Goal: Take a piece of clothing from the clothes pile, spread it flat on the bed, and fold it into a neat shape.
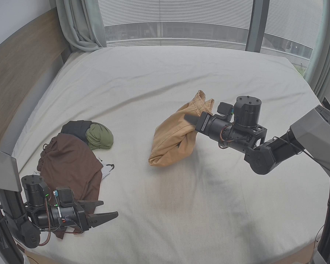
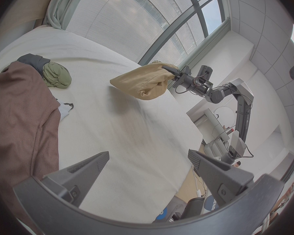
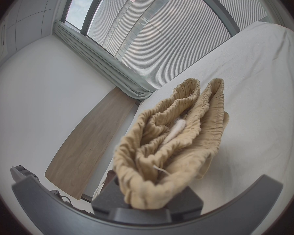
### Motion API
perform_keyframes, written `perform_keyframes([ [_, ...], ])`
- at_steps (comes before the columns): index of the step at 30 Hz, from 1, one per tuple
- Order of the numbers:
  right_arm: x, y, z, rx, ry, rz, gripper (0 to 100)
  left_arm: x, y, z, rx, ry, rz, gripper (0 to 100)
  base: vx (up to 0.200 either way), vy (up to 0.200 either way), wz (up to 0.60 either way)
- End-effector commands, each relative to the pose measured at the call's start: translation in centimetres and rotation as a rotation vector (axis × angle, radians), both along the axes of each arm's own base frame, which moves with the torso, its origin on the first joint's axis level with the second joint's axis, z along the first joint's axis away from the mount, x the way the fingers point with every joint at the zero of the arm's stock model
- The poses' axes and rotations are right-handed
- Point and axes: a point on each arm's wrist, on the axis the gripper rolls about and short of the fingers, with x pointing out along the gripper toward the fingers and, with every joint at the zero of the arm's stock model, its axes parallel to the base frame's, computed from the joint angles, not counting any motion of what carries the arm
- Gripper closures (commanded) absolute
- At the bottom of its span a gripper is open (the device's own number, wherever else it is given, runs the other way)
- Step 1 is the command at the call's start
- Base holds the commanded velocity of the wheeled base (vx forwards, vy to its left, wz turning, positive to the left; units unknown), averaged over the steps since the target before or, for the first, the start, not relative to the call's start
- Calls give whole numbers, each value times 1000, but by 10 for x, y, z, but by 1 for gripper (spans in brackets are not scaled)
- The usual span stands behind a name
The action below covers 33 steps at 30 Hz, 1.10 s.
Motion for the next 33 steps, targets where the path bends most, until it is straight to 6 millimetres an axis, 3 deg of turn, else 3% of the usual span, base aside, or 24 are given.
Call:
perform_keyframes([
  [1,7,4,2,7,-12,0,100,-4,0,-1,2,17,0,0,0,0,0],
  [8,22,11,6,19,-34,0,100,-4,0,-1,2,17,0,0,0,0,0],
  [14,39,16,-9,19,-33,-11,100,-4,0,-2,2,19,0,0,0,0,0],
  [19,48,16,-42,-11,21,-18,100,-4,0,-1,2,17,0,0,0,0,0],
  [24,48,5,-91,-67,126,-42,100,-4,0,-1,2,17,0,0,0,0,0],
  [33,28,-10,-123,-94,175,-62,100,-4,0,-2,2,22,-2,0,0,0,0],
])
